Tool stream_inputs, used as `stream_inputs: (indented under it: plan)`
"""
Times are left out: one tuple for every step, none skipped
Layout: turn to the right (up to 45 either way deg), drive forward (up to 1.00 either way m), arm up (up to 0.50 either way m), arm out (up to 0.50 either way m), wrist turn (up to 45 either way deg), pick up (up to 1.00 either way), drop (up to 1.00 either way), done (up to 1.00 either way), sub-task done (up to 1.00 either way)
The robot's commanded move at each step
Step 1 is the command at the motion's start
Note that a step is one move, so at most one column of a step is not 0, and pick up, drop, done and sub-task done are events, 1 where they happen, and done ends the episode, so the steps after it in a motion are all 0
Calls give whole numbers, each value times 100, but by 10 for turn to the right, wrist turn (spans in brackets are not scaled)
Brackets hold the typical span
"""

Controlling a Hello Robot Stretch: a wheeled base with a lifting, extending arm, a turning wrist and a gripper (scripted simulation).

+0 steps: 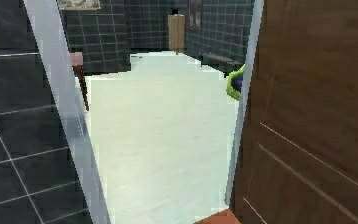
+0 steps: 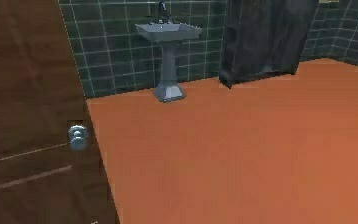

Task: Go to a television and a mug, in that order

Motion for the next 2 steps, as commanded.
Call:
stream_inputs:
  plan:
    - [0, 90, 0, 0, 0, 0, 0, 0, 0]
    - [-450, 0, 0, 0, 0, 0, 0, 0, 0]
